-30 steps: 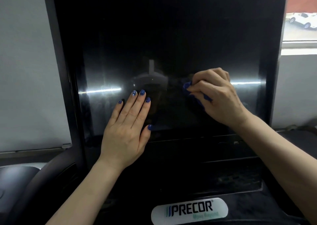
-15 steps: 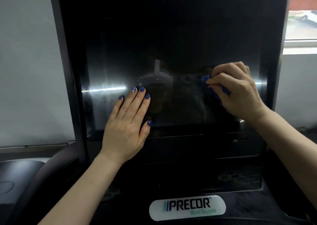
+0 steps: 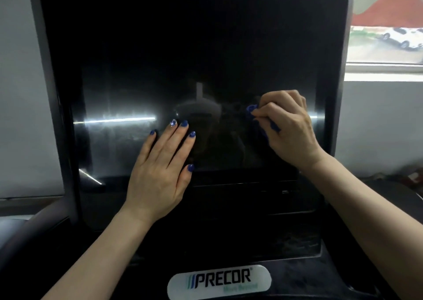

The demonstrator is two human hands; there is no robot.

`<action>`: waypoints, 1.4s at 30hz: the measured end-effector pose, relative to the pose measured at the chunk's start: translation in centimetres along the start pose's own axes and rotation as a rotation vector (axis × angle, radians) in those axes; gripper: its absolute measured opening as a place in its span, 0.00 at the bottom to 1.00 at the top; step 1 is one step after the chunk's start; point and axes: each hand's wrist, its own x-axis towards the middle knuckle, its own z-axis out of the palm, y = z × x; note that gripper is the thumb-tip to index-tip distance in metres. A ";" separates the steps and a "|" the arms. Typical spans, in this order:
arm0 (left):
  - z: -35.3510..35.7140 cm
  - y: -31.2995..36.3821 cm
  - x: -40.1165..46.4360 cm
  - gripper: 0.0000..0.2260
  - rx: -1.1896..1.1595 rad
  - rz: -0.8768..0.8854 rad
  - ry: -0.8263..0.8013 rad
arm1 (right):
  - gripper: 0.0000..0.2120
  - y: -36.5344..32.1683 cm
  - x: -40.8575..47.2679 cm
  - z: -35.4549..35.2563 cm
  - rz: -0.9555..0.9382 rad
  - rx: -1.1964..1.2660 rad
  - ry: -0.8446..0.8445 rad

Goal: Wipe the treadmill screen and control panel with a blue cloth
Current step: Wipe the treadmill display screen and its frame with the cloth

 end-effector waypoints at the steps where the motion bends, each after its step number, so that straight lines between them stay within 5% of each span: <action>1: 0.1 0.0 0.0 0.23 0.008 0.003 -0.001 | 0.03 0.1 -0.2 0.0 -0.011 0.003 -0.016; 15: 0.2 0.1 -0.2 0.23 0.041 -0.002 -0.004 | 0.02 2.5 -1.1 -2.1 -0.123 0.003 -0.121; 21: 0.2 0.1 -0.2 0.23 0.034 0.000 0.001 | 0.04 2.9 -0.4 -2.2 -0.026 -0.047 -0.015; 26: 0.2 0.1 -0.2 0.23 0.035 -0.003 0.001 | 0.03 3.6 -2.1 -3.6 -0.108 -0.065 -0.103; 42: 0.2 0.3 -0.2 0.23 0.061 0.017 0.025 | 0.03 5.8 -2.0 -4.9 -0.055 -0.159 -0.023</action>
